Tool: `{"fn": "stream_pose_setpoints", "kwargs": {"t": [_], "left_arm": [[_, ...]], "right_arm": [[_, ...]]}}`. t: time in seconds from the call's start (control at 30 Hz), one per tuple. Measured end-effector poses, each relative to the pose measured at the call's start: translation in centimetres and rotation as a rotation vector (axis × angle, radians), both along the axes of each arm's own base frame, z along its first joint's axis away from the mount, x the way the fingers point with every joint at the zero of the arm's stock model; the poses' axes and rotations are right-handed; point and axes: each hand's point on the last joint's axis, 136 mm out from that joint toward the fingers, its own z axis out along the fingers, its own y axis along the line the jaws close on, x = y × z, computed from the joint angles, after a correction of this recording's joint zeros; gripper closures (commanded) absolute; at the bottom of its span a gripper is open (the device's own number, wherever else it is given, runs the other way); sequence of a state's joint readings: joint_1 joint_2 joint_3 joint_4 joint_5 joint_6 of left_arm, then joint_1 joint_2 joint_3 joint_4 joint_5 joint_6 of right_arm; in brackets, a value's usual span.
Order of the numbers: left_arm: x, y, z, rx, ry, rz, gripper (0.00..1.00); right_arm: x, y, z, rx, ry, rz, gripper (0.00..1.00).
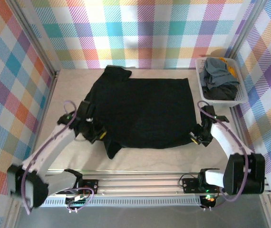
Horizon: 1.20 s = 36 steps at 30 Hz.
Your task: Fold and stack the t-shirts
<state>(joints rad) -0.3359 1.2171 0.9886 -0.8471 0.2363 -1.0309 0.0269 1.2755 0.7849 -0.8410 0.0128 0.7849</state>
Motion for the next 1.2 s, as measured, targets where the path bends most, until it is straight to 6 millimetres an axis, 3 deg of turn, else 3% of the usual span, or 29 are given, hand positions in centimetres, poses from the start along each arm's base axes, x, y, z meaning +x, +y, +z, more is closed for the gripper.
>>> {"fn": "stream_pose_setpoints", "kwargs": {"t": [0.13,0.23,0.5,1.0,1.2], "left_arm": [[6.9,-0.2,1.1,0.013,-0.059,0.02,1.0],[10.6,0.6,1.6,0.029,-0.093,0.038,1.0],[17.1,3.0,1.5,0.06,-0.141,0.084,1.0],[18.8,6.3,0.5,0.087,-0.138,0.152,1.0],[18.9,7.2,0.4,0.095,-0.138,0.174,1.0]], "right_arm": [[3.1,-0.4,0.4,0.007,-0.018,-0.02,1.0],[5.5,-0.9,0.9,0.006,-0.039,-0.036,1.0],[10.1,-1.4,0.6,0.004,-0.054,-0.046,1.0],[12.8,-1.6,-0.5,-0.003,-0.039,-0.048,1.0],[14.5,-1.7,0.1,-0.008,-0.068,-0.049,1.0]]}}
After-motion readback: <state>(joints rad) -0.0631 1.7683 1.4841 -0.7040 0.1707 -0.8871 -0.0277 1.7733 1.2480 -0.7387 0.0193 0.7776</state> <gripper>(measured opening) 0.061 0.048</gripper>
